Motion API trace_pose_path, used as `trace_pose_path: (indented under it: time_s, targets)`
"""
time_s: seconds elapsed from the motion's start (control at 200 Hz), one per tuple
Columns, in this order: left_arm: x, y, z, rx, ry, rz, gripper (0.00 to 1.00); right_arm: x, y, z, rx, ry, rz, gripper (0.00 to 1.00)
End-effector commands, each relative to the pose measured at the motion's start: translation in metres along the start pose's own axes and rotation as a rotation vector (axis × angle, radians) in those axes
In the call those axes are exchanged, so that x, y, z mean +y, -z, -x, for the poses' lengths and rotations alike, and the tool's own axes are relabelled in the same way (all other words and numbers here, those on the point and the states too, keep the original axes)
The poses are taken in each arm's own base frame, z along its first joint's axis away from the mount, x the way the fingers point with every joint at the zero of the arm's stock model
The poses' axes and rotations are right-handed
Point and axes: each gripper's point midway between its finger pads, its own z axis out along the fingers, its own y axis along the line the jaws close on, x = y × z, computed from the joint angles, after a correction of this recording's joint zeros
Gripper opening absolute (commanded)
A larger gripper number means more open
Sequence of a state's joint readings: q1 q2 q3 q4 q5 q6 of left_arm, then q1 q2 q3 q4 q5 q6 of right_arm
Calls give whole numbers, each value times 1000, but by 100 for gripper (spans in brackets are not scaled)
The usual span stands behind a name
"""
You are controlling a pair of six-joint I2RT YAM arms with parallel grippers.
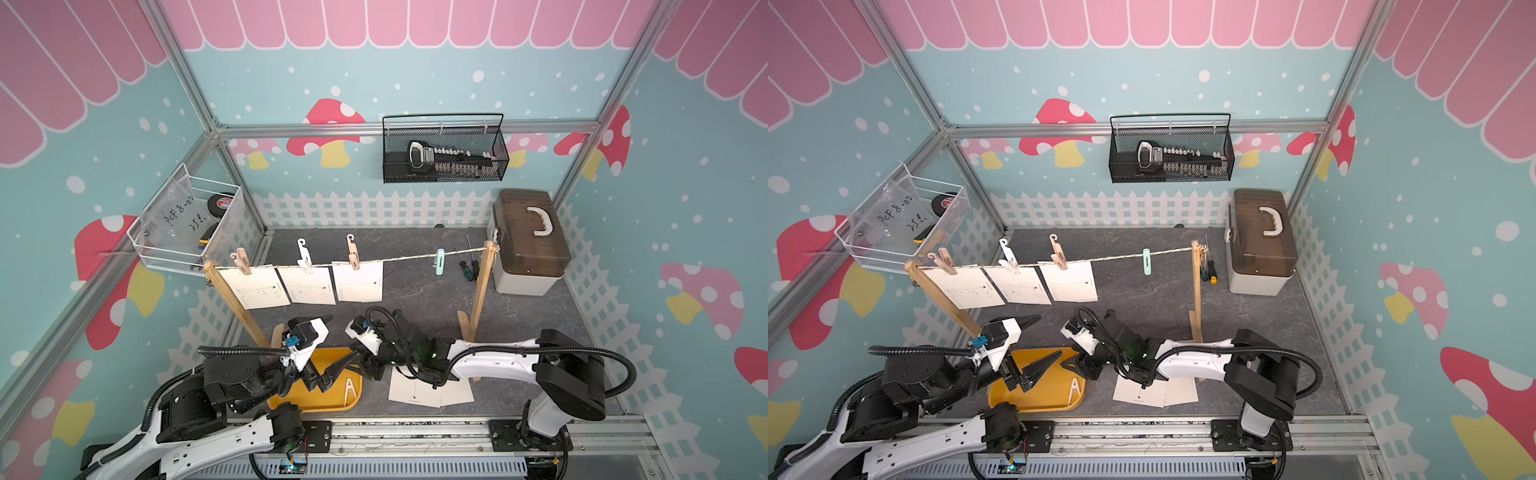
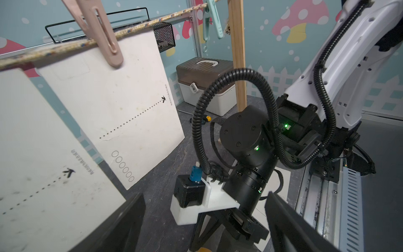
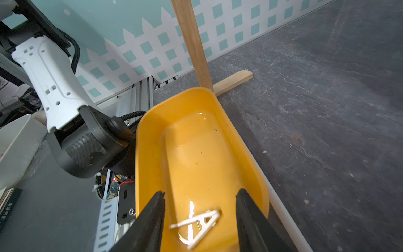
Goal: Remove the postcards from the strings
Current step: Place the clamp in the storage box.
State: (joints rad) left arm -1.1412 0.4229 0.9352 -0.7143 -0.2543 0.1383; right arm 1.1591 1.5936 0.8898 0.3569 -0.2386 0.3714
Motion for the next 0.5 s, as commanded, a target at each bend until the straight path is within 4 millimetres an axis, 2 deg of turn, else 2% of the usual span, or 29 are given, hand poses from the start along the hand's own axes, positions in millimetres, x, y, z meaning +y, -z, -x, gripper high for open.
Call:
trace_pose_path:
  time_s: [0.0, 0.13, 0.29, 0.39, 0.495]
  targets:
    - [-9, -8, 4, 7, -12, -45, 91, -14, 32, 4, -21, 23, -115, 52]
    - [-19, -19, 4, 24, -23, -85, 91, -32, 73, -17, -10, -20, -238, 51]
    - [-34, -39, 0, 61, -24, -143, 92, -54, 116, -53, -13, -140, -369, 55]
    - [-44, -53, -6, 97, -25, -180, 91, -76, 133, -79, 7, -254, -451, 55]
    - [-54, -65, -10, 124, -22, -218, 92, -97, 140, -98, 17, -375, -482, 53]
